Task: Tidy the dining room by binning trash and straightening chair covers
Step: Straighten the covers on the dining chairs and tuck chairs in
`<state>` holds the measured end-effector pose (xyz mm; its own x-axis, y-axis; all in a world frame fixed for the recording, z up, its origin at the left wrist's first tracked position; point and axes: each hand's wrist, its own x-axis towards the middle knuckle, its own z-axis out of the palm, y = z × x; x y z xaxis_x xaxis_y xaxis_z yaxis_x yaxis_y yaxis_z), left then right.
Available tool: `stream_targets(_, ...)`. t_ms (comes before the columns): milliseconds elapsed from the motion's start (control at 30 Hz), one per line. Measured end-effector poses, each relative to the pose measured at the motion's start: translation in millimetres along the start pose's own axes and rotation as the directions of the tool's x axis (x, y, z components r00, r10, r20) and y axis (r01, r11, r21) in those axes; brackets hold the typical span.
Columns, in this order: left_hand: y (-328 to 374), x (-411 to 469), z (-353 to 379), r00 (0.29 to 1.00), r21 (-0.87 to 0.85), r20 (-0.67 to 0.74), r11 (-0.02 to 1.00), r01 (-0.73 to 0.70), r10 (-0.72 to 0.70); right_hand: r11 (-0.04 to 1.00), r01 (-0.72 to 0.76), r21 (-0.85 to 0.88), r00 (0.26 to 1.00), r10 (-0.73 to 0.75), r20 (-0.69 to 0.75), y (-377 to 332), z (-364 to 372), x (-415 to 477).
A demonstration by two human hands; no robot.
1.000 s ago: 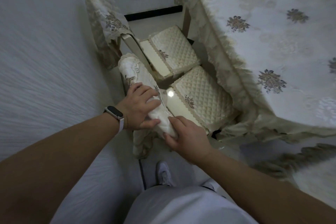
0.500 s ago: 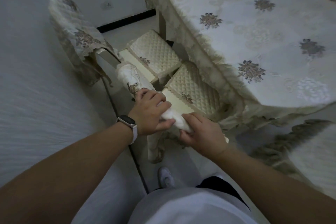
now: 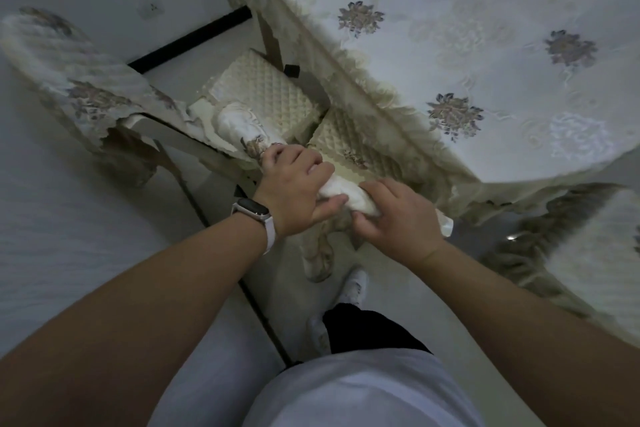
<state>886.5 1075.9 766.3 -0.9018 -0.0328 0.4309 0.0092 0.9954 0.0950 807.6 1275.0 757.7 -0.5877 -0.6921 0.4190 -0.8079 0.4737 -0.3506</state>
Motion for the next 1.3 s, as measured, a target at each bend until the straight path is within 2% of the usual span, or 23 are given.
stream_targets(167,-6.7,15.2,3.4,1.0,-0.012,0.01,1.0,-0.007,0.007,1.0,0.026,-0.005,0.999,-0.026,-0.036,9.6,6.0,15.2)
stream_targets(400,-18.8,33.1,14.8,0.995,-0.042,-0.099,0.998,-0.035,0.031,0.999,0.046,0.026,0.997,-0.045,-0.06,25.4,17.6,31.3)
stream_targets(733,-42.7,84.1,33.3,0.997,-0.041,-0.023,0.997,-0.069,0.068,1.0,0.007,-0.007,0.998,-0.007,-0.063,57.2,24.8,74.5)
stream_targets(967,-54.6,117.4,44.5,0.995,-0.135,0.039,0.987,-0.084,0.09,0.995,0.029,-0.093,0.996,-0.037,-0.083,86.8,26.1,99.4)
stream_targets(1100,-66.5,137.8,47.4,0.985,-0.23,0.107,0.968,-0.105,0.133,0.989,-0.034,-0.146,0.998,0.025,-0.059,88.0,24.5,117.1)
stream_targets(1233,-98.3,154.2,47.8,0.954,-0.292,0.121,0.928,-0.23,0.274,0.975,-0.128,-0.181,0.992,0.125,-0.028,77.8,30.1,121.1)
stream_targets(1300,-126.8,163.8,51.0,0.955,-0.311,0.155,0.93,-0.196,0.253,0.963,-0.161,-0.215,0.987,0.16,-0.022,72.2,33.9,123.8)
